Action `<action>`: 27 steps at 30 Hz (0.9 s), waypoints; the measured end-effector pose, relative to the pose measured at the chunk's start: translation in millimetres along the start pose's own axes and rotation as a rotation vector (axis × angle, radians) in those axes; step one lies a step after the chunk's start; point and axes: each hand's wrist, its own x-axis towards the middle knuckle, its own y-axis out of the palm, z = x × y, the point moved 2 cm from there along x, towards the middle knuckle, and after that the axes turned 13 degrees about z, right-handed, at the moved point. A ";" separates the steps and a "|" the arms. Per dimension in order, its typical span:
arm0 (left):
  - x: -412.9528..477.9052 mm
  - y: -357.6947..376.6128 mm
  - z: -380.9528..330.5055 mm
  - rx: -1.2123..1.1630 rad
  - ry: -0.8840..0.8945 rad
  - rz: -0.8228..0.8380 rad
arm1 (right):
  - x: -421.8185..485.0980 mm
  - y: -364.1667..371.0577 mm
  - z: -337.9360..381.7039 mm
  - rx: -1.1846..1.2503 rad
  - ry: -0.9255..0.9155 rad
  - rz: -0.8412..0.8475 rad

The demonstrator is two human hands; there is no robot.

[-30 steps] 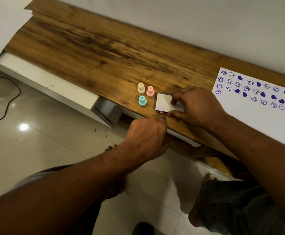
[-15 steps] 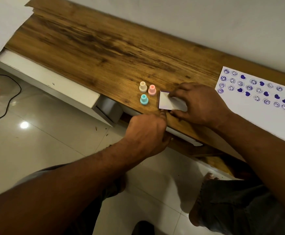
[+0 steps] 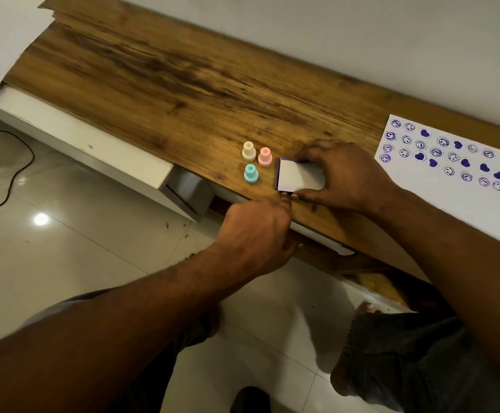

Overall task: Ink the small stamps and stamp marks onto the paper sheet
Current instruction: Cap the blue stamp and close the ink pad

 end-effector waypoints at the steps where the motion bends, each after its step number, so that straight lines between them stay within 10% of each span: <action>1: -0.3 -0.2 0.4 -0.002 0.001 0.004 | 0.5 -0.4 -0.3 -0.005 -0.001 -0.004; 27: 0.7 -3.2 -0.1 -0.018 0.018 0.033 | -1.5 -1.7 8.6 -0.137 0.027 -0.009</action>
